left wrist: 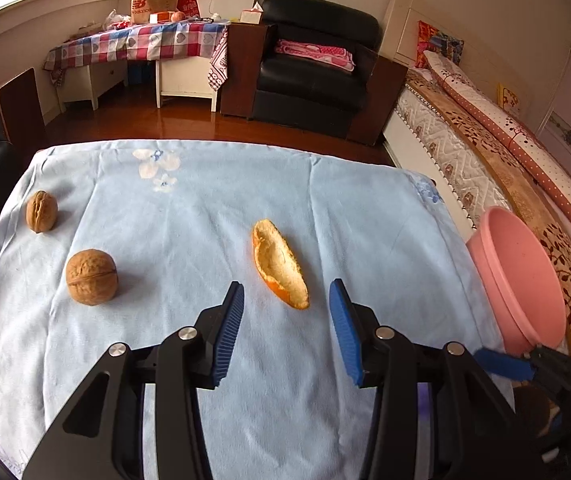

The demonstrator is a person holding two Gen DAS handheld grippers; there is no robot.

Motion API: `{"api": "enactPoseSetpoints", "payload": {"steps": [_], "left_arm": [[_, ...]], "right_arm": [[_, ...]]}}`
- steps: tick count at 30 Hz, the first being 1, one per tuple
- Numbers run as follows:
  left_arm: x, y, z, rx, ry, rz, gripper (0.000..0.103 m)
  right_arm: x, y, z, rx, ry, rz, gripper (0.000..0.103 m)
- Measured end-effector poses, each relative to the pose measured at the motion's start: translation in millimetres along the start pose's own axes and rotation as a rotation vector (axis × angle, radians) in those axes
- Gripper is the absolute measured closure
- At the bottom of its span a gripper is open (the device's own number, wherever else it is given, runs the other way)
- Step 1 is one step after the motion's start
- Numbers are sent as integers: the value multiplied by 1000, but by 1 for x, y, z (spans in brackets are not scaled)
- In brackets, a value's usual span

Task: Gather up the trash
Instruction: 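Close the left tool on the bread crust while the right tool grasps the purple cloth bundle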

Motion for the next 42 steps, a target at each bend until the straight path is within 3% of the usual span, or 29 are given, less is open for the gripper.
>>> {"api": "enactPoseSetpoints", "payload": {"steps": [5, 8, 9, 12, 19, 25, 26, 28, 29, 32, 35, 36, 37, 39, 42], "left_arm": [[2, -2, -19, 27, -21, 1, 59], [2, 0, -26, 37, -26, 3, 60], [3, 0, -27, 39, -23, 5, 69], [3, 1, -31, 46, -18, 18, 81], [7, 0, -24, 32, -10, 28, 88], [7, -1, -1, -10, 14, 20, 90], [6, -1, 3, -18, 16, 15, 90], [3, 1, 12, -33, 26, 0, 90], [0, 1, 16, -40, 34, -8, 90], [-4, 4, 26, -57, 51, -21, 90], [-6, 6, 34, -66, 72, -24, 90], [-6, 7, 37, -69, 78, -25, 90], [-7, 7, 38, -72, 82, -26, 90], [-8, 8, 44, -79, 94, -27, 90], [-7, 9, 50, -90, 111, -32, 90]], "right_arm": [[18, 12, 6, 37, -98, 42, 39], [19, 14, 5, 30, -63, 74, 39], [18, 14, 4, 27, -39, 81, 39], [16, 14, 0, 22, -1, 101, 39], [14, 13, -3, 17, 33, 125, 40], [7, 11, -7, 7, 78, 100, 67], [5, 10, -6, 6, 79, 88, 78], [4, 9, -3, 11, 49, 50, 88], [4, 8, -1, 13, 42, 29, 99], [3, 12, 3, 22, 38, -7, 100], [12, 19, 10, 47, -13, -15, 100], [16, 22, 12, 47, -12, -8, 95], [19, 23, 15, 38, -1, 4, 87], [23, 23, 19, 16, 25, 21, 49], [21, 14, 27, -41, 62, 31, 45]]}}
Point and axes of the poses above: each gripper's, at about its wrist camera, not at the fingertips, and z roughly against the way its jaws point, x to its left, y to its underside, the point moved 5 cm from there along -z, roughly the way its jaws point, and after that the axes turned 10 degrees about -z, right-handed, at the moved point
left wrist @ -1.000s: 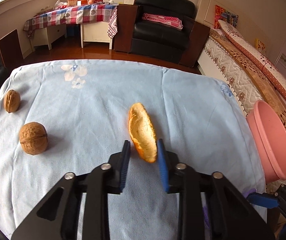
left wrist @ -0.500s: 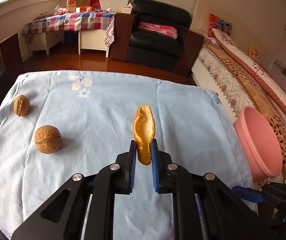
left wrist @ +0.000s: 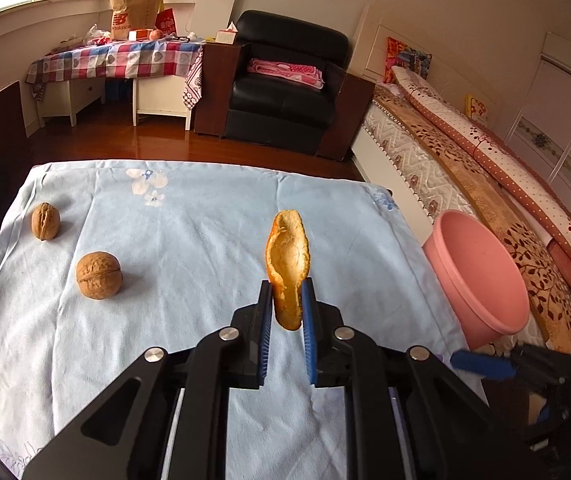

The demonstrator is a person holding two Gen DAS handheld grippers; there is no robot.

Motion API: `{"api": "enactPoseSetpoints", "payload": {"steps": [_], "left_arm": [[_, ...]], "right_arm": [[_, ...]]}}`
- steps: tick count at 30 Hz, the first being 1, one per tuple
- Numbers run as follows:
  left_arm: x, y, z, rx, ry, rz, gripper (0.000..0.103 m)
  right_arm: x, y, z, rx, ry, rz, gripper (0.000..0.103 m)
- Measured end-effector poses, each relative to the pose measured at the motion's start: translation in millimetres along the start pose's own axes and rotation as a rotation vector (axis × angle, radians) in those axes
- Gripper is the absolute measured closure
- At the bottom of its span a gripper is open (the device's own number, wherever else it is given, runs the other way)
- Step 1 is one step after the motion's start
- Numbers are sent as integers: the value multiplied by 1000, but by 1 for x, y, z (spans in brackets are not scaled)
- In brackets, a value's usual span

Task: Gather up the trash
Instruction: 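Close the left tool on the bread crust while the right tool grasps the purple cloth bundle, then carry the bread crust and purple cloth bundle over the pink bucket with both tools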

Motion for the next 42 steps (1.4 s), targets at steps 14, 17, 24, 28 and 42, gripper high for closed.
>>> {"api": "enactPoseSetpoints", "payload": {"steps": [14, 17, 24, 28, 42], "left_arm": [[4, 5, 22, -28, 84, -1, 90], [7, 4, 30, -44, 101, 0, 90], [10, 3, 47, -69, 143, -14, 90], [4, 2, 55, -78, 169, -36, 90], [-59, -4, 61, -96, 220, -146, 90]], "right_arm": [[0, 4, -50, 107, 245, 176, 54], [1, 5, -52, 106, 255, 129, 74], [19, 11, -20, 45, 192, -3, 83], [32, 16, 11, -17, 188, -49, 83], [13, 16, 98, -235, 307, -200, 83]]}}
Point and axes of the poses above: each gripper's, at about its wrist camera, not at the fingertips, and z roughly against the way its jaws point, x to its left, y to its underside, the point moved 5 cm from there along -z, roughly the way its jaws point, and after that the axes turned 10 degrees about -z, right-handed, at the moved point
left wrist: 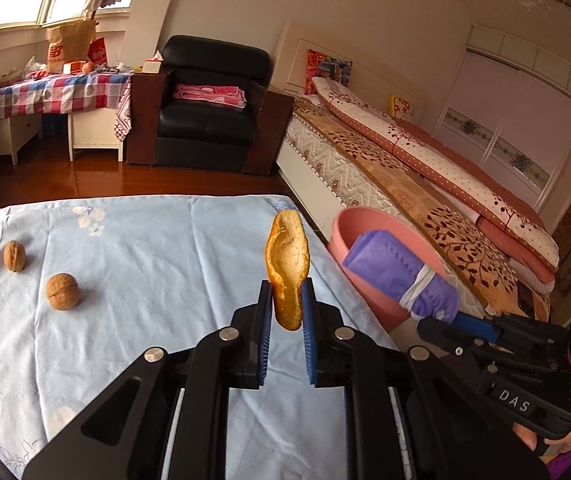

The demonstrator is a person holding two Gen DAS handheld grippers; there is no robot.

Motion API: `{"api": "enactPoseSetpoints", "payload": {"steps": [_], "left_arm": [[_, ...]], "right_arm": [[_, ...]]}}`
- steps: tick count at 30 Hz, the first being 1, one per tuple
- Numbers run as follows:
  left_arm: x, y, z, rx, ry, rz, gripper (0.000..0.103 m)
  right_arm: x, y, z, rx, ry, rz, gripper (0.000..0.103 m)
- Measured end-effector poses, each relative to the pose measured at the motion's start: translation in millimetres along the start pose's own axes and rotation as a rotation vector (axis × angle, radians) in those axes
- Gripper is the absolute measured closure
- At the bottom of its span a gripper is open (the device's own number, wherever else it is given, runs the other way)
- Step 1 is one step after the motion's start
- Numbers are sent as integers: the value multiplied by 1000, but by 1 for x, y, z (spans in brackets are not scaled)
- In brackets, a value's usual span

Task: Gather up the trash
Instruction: 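Carry the bread crust and purple cloth bundle over the pink bucket with both tools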

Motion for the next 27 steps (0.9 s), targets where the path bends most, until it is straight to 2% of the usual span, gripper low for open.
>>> {"api": "enactPoseSetpoints", "payload": {"steps": [14, 20, 27], "left_arm": [[-72, -29, -42, 8, 54, -96, 90], [-97, -35, -61, 20, 79, -130, 90], [-120, -40, -90, 51, 76, -175, 90]], "right_arm": [[-108, -29, 27, -126, 107, -224, 83], [-146, -35, 12, -119, 129, -296, 82], [-168, -35, -2, -107, 142, -333, 82]]}}
Point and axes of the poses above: each gripper's, at about its wrist camera, not at the fingertips, and z roughly against the way its jaws point, x to its left, y to its underside, the point moved 5 cm from there along -z, roughly the way its jaws point, and after that the axes turned 10 degrees about -z, right-handed, at the moved point
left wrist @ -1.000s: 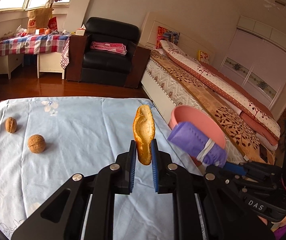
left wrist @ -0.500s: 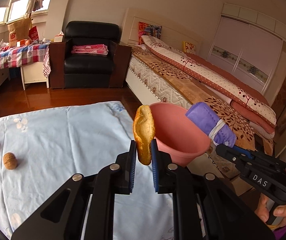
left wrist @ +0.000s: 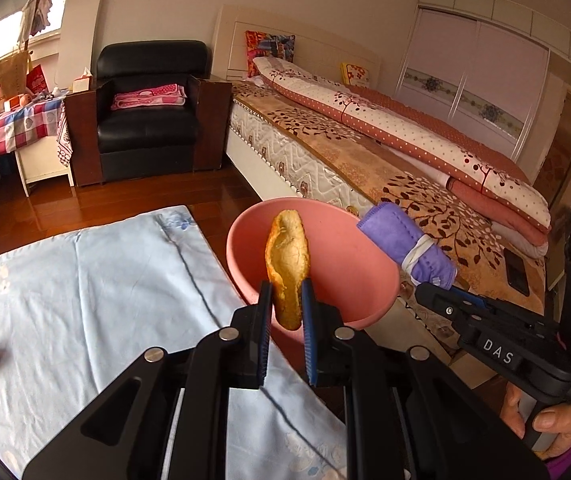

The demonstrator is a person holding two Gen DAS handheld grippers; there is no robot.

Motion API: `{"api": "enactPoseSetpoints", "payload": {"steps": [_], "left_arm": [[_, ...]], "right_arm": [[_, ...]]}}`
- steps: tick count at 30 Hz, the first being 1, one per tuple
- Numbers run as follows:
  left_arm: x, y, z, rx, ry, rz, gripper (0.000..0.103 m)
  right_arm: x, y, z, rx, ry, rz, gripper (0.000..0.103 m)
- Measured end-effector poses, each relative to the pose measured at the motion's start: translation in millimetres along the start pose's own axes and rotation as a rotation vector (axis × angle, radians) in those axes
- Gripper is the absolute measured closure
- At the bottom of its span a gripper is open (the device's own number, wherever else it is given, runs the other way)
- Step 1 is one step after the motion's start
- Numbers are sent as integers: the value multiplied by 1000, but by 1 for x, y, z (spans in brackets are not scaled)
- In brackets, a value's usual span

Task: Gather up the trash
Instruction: 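Carry the bread crust and purple cloth bundle over the pink bucket with both tools, then lower both tools into the pink bucket and open them to drop the crust and cloth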

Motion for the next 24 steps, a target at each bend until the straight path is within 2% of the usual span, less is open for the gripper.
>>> {"api": "enactPoseSetpoints", "payload": {"steps": [12, 24], "left_arm": [[-19, -7, -41, 35, -19, -44, 89], [-25, -3, -76, 92, -24, -60, 90]], "right_arm": [[-1, -14, -12, -19, 29, 51, 82], [-11, -16, -37, 11, 36, 19, 82]]}}
Point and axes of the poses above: each gripper's, at about its wrist camera, not at the fingertips, and z roughly against the way its jaws point, x to its left, y to its underside, the point moved 5 cm from there along -z, roughly the way its jaws point, and after that the axes turned 10 degrees about -z, right-handed, at the moved point
